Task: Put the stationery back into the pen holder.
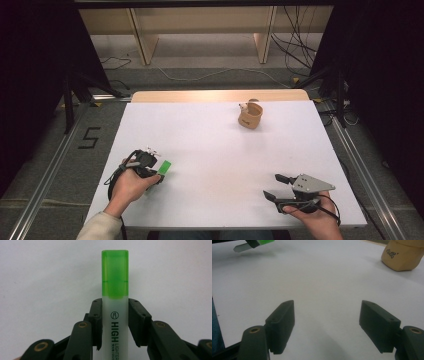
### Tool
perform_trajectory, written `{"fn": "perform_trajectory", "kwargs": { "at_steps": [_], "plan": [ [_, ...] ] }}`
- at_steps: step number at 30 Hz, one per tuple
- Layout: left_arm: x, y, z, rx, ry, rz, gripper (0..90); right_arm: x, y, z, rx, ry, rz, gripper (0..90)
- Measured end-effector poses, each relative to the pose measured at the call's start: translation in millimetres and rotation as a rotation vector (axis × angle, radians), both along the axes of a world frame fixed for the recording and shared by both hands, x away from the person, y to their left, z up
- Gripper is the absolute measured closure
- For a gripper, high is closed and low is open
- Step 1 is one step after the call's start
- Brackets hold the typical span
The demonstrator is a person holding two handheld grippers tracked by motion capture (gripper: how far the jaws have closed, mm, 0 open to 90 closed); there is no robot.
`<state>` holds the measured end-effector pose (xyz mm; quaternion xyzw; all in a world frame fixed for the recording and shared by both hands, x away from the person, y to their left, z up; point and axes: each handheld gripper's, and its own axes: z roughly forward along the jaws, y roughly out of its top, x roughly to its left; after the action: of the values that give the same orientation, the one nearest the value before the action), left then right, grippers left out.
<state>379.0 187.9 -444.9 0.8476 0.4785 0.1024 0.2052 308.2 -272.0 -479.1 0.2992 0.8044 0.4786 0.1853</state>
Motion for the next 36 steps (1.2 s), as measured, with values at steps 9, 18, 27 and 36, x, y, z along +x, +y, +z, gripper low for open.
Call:
{"fn": "perform_trajectory", "kwargs": {
  "at_steps": [9, 18, 27, 36],
  "plan": [
    [-0.7, -1.0, 3.3, -0.054, -0.082, -0.007, 66.5, 0.1, 0.1, -0.1, 0.002, -0.001, -0.002, 29.2],
    [-0.1, -1.2, 5.0, -0.086, -0.164, -0.028, 66.5, -0.1, 0.0, 0.1, 0.002, 0.0, -0.001, 29.2],
    [1.3, -7.6, 4.2, -0.162, -0.268, -0.057, 66.5, 0.0, 0.1, 0.0, 0.001, 0.0, -0.001, 29.2],
    [2.7, -19.9, 2.7, -0.199, -0.358, -0.12, 66.5, 0.1, 0.6, -0.5, -0.001, -0.003, 0.001, 29.2]
  ]
}}
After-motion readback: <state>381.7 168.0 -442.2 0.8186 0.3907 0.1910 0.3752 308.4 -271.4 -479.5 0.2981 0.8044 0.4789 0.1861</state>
